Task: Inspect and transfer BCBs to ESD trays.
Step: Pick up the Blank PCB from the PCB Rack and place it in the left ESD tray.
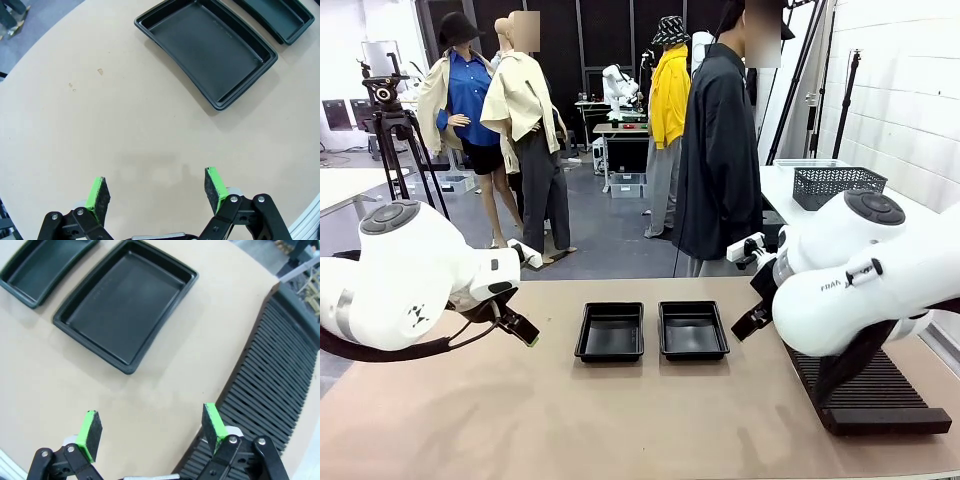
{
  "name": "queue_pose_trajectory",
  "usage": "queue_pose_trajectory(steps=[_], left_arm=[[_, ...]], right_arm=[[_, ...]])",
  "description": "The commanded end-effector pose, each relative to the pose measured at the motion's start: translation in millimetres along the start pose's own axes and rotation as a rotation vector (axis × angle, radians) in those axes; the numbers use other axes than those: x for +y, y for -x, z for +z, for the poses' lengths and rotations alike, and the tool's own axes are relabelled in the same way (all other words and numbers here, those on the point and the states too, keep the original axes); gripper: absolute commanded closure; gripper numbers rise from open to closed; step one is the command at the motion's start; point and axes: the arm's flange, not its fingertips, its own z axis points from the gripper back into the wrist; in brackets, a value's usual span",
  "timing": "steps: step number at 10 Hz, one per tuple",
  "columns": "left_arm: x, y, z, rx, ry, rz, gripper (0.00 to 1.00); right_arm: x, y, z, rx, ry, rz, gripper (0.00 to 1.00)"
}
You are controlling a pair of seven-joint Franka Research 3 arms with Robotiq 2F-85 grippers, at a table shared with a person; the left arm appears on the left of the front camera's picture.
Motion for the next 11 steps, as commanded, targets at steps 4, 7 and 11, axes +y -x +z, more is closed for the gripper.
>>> queue_pose_trajectory(steps=[4, 7, 11], left_arm=[[44, -15, 38, 0.051, 0.202, -0.016, 0.0], [104, -37, 64, 0.092, 0.538, 0.029, 0.0], [189, -16, 80, 0.027, 0.764, 0.289, 0.0]], right_arm=[[-41, -9, 47, -0.03, -0.173, -0.019, 0.0], [-85, -9, 75, 0.045, -0.384, -0.046, 0.0], [-152, 39, 108, -0.195, -0.724, -0.091, 0.0]])
